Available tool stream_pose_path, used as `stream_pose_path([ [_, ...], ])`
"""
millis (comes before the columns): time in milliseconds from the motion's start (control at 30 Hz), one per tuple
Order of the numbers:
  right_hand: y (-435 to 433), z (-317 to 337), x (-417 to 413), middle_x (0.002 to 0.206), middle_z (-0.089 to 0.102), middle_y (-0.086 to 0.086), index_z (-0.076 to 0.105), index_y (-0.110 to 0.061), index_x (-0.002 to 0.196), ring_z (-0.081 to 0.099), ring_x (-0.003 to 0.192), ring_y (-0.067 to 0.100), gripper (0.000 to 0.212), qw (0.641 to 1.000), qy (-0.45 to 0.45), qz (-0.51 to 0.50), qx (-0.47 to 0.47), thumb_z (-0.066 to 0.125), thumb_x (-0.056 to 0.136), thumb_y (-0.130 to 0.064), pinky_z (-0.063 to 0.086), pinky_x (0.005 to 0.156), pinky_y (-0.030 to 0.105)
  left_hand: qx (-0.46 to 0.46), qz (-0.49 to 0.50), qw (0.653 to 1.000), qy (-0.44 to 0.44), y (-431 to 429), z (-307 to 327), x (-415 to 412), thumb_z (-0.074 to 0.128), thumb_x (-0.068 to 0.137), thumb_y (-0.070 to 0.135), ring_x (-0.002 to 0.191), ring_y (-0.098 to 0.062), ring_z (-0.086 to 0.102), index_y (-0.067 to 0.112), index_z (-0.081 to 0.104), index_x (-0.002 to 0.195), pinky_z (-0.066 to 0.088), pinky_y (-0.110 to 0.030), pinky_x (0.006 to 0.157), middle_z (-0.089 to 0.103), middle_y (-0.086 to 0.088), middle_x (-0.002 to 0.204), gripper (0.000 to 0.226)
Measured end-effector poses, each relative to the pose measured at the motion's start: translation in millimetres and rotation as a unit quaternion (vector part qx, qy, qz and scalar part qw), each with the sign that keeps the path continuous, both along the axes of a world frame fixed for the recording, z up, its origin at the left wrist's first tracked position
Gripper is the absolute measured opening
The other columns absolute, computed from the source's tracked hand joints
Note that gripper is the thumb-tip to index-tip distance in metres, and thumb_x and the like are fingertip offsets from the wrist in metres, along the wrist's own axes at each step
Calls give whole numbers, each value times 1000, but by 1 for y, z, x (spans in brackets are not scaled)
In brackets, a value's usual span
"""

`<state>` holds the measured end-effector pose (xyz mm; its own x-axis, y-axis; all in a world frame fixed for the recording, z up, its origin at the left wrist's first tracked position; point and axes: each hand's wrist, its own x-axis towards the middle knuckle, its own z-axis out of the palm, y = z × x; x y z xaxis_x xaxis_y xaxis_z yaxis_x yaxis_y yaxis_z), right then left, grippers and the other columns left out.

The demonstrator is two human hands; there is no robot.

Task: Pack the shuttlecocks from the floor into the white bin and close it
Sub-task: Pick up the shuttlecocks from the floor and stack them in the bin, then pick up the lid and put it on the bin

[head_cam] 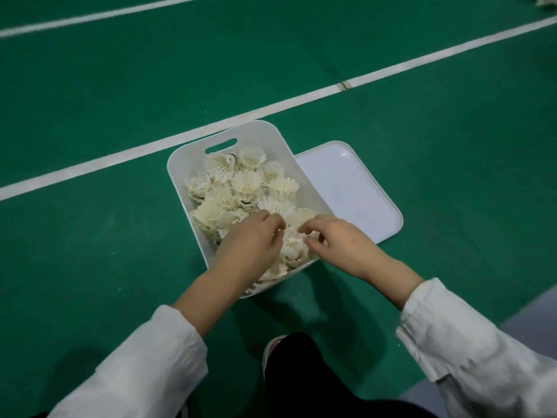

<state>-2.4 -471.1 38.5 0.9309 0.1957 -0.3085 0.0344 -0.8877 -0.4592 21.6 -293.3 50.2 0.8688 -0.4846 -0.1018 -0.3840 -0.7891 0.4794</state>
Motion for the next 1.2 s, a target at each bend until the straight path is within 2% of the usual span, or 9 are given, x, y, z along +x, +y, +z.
stream_pose_path([
  [233,-78,5,-37,99,63,-3,65,-17,99,57,83,12,16,978,-89,-189,25,52,90,-19,47,79,31,-107,-119,987,-32,-96,10,-37,39,89,24,82,-28,54,9,61,92,47,-40,67,59,-9,87,27],
  [433,-116,-88,-53,112,59,4,62,-15,108,58,101,24,24,978,4,-203,-35,50,86,-13,49,81,35,65,-149,978,129,-149,-98,-43,44,90,11,108,-29,49,6,45,118,39,-38,89,48,-13,117,29],
  [533,-118,-126,-44,123,50,4,54,-14,121,54,108,26,35,980,13,-190,-58,46,87,-7,49,79,36,168,-108,974,103,-167,-146,-34,57,82,6,101,-27,53,7,47,113,43,-33,76,48,-12,113,33],
  [633,-120,-145,-24,130,40,7,45,-10,128,50,108,28,42,981,40,-156,-109,43,87,0,43,67,35,224,-106,969,20,-179,-176,-27,84,37,14,62,-18,58,14,63,72,42,-23,46,59,-4,71,41],
  [700,-123,-156,-13,128,38,11,44,-8,123,48,105,30,40,979,67,-120,-154,42,85,5,39,63,35,258,-107,960,-2,-182,-186,-28,81,39,20,62,-14,57,19,63,66,41,-23,45,59,1,67,33],
  [833,-124,-167,-7,120,38,13,43,-8,114,49,91,29,30,977,70,-78,-187,42,87,3,34,59,35,232,-122,964,-52,-185,-191,-28,78,43,19,66,-16,58,18,64,71,42,-24,48,60,-1,68,30],
  [900,-126,-168,-10,116,42,12,46,-8,110,50,82,28,24,978,58,-58,-190,46,87,0,33,57,33,216,-119,967,-64,-185,-190,-27,73,60,20,83,-19,59,14,63,90,47,-27,60,61,-5,86,32],
  [1033,-135,-150,-24,80,56,6,54,-11,75,54,46,22,36,977,-45,-17,-207,79,52,-3,26,32,25,195,-112,973,-54,-192,-173,-29,63,77,14,101,-23,51,14,48,112,44,-30,76,55,-7,107,37],
  [1200,-148,-104,-32,93,59,11,58,-6,85,59,66,27,25,964,-168,-148,-145,73,65,-2,38,40,25,107,-105,982,-115,-214,-117,-18,74,57,10,82,-21,58,13,52,97,47,-29,66,59,-4,88,46],
])
